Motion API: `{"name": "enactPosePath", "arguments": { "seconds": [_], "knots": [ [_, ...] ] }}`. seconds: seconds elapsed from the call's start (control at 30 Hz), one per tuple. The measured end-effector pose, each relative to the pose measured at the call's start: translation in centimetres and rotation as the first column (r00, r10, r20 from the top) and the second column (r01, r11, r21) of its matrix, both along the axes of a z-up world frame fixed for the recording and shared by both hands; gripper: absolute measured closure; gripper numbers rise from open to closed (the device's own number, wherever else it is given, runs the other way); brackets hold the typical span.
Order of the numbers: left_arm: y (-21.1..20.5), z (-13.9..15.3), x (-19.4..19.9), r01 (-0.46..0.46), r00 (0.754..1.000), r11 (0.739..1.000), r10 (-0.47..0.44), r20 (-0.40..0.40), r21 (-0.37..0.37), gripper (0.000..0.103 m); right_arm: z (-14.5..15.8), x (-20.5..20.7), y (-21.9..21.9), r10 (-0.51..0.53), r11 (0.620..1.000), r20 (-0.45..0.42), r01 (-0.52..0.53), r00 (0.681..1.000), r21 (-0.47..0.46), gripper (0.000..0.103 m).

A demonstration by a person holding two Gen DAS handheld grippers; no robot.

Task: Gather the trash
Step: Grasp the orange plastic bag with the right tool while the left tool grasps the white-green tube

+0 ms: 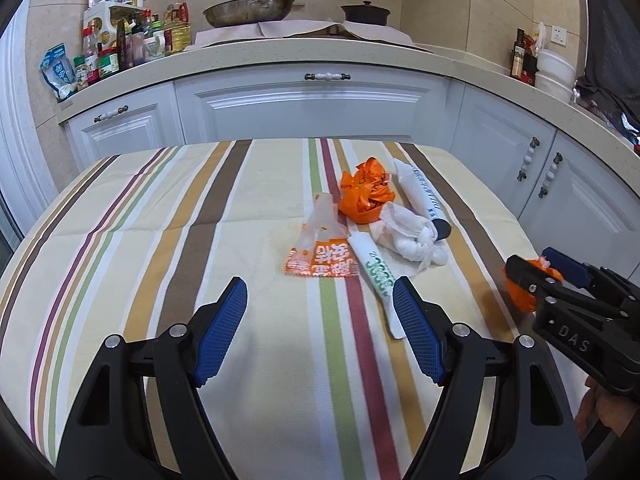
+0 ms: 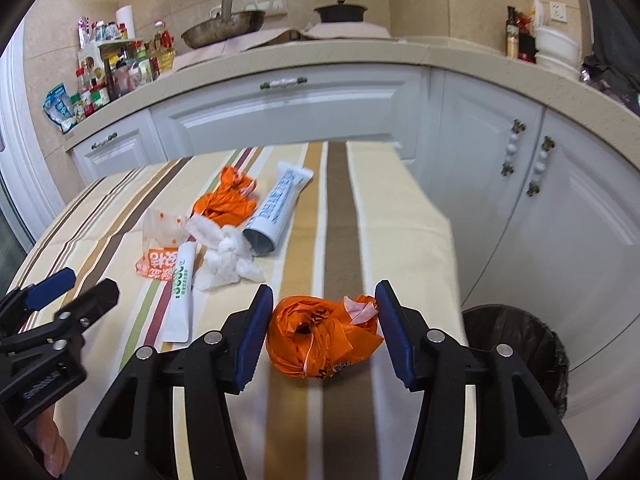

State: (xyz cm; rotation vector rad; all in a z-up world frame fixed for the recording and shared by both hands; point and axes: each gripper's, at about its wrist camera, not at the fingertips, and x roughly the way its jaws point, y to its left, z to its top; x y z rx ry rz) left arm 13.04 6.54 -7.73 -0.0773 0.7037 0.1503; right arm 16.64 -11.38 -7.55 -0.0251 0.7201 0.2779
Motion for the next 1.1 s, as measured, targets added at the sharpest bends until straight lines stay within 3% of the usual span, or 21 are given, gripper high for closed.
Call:
{"name": "enactPosePath", "arguments": {
  "seconds": [0.27,0.53,0.7,0.77,0.83,0.9,1.1],
  "knots": [
    [-2.6,-0.8,1.8,0.003,1.0,1.0,-0.003,-0.017,0.015,0.03,1.5,-1.1,-3.3,-0.056,0.998,0.07,0.056,0.996,0.012,0.05],
    [-4.4,-2.5,4.3,0.007,0.994,0.999,-0.003,-0.111,0.032,0.033,1.1,-1.4,-6.1,-0.083,0.996,0.07,0.08,0.994,0.047,0.05],
    [-4.2,-3.7,5.4,0.009,0.98,1.0,-0.005,-0.197,0.021,0.052,0.8,-1.4,-7.2,-0.092,0.994,0.067,0.088,0.993,0.067,0.05],
    [-4.2,-3.7,5.5,0.008,0.98,1.0,-0.005,-0.197,0.016,0.055,0.7,-1.4,-7.4,-0.093,0.993,0.066,0.088,0.993,0.073,0.05],
    [-4.5,-3.8,5.5,0.032,0.981,0.999,-0.029,-0.193,0.009,0.074,0.6,-1.4,-7.7,-0.094,0.993,0.065,0.088,0.993,0.08,0.05],
    [-4.8,-3.8,5.4,0.047,0.981,0.999,-0.043,-0.19,0.018,0.086,0.5,-1.4,-7.8,-0.093,0.993,0.065,0.088,0.994,0.084,0.05],
    [-4.4,-3.3,4.8,0.042,0.987,0.999,-0.044,-0.153,-0.016,0.087,0.3,-1.5,-8.0,-0.098,0.992,0.063,0.092,0.993,0.09,0.05]
  ]
}}
